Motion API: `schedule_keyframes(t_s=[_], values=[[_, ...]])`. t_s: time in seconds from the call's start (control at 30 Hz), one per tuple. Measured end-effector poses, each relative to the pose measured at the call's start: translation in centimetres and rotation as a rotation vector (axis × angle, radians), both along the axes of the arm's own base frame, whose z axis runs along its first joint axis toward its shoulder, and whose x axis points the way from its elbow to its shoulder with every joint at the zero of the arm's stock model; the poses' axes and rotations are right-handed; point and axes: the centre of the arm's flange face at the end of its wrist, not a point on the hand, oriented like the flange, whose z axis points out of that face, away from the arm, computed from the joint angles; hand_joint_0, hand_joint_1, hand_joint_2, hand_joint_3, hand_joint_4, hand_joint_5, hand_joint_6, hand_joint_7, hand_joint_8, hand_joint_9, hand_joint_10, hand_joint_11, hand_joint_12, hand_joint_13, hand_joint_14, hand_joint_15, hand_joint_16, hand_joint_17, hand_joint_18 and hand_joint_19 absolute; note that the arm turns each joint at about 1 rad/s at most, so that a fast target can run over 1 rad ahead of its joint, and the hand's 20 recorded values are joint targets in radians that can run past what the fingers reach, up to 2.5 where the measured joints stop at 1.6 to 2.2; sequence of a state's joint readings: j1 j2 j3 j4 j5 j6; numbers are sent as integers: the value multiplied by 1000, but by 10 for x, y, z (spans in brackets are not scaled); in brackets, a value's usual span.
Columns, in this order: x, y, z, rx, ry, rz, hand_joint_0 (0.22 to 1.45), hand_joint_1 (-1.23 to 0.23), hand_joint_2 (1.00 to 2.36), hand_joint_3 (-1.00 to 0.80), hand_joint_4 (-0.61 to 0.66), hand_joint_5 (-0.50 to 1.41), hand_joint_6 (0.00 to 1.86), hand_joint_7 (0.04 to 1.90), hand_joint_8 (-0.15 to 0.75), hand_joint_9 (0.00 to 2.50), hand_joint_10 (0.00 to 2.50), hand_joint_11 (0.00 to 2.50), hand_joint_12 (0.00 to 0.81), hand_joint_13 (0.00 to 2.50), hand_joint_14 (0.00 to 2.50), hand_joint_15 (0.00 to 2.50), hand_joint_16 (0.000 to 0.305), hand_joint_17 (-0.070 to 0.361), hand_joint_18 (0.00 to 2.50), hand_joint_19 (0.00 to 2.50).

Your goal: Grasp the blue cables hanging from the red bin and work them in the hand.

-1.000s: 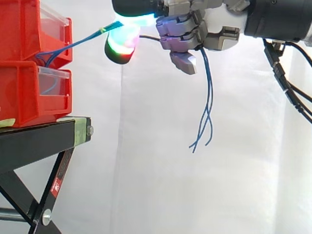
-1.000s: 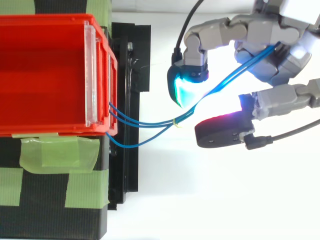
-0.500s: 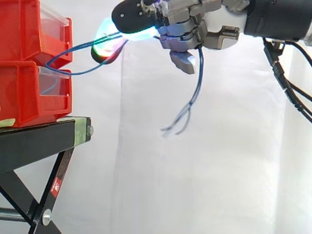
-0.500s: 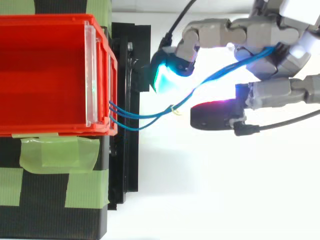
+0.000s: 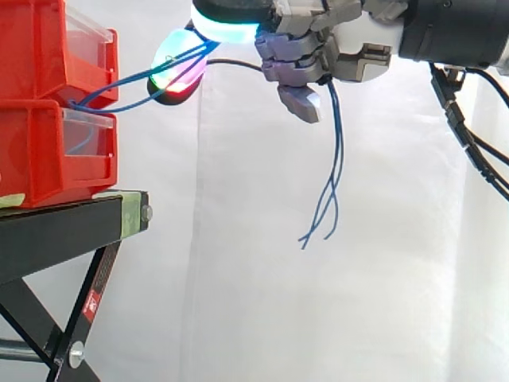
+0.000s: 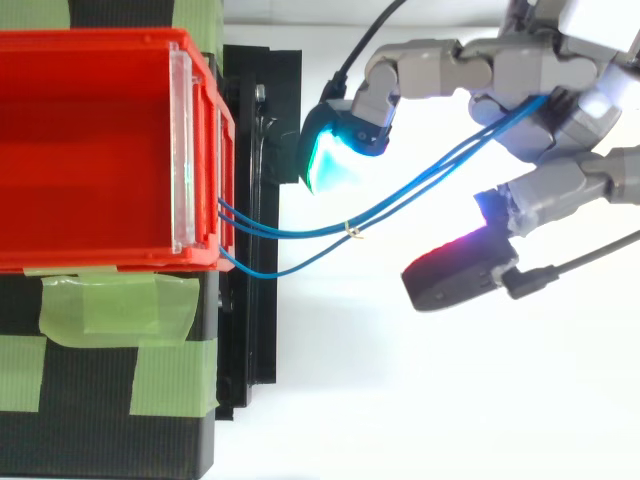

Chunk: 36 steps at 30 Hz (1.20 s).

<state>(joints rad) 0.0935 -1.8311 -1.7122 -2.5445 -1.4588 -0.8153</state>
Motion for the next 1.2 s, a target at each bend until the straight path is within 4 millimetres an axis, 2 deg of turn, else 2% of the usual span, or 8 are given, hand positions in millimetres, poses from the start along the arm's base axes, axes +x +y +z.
schedule_keyframes(t_s=[0.2, 0.63, 0.87, 1.2], values=[[-1, -1, -2, -3, 17, -1, 948, -569, 1015, -677, 309, 249, 13, 1152, 577, 1926, 2500, 2500, 723, 2079, 2500, 2087, 213, 160, 2500, 736], [-3, 2, -4, 1, 37, 4, 920, -590, 1012, -731, 257, 413, 0, 1427, 577, 1926, 2500, 2500, 723, 2079, 2500, 2087, 213, 160, 2500, 736], [-2, 3, -3, 2, 34, 8, 924, -623, 1013, -738, 240, 463, 3, 1419, 577, 1926, 2500, 2500, 723, 2079, 2500, 2087, 213, 160, 2500, 736], [-2, 4, -2, 2, 32, 9, 934, -662, 1019, -585, 222, 495, 9, 1404, 577, 1926, 2500, 2500, 723, 2079, 2500, 2087, 213, 160, 2500, 736]])
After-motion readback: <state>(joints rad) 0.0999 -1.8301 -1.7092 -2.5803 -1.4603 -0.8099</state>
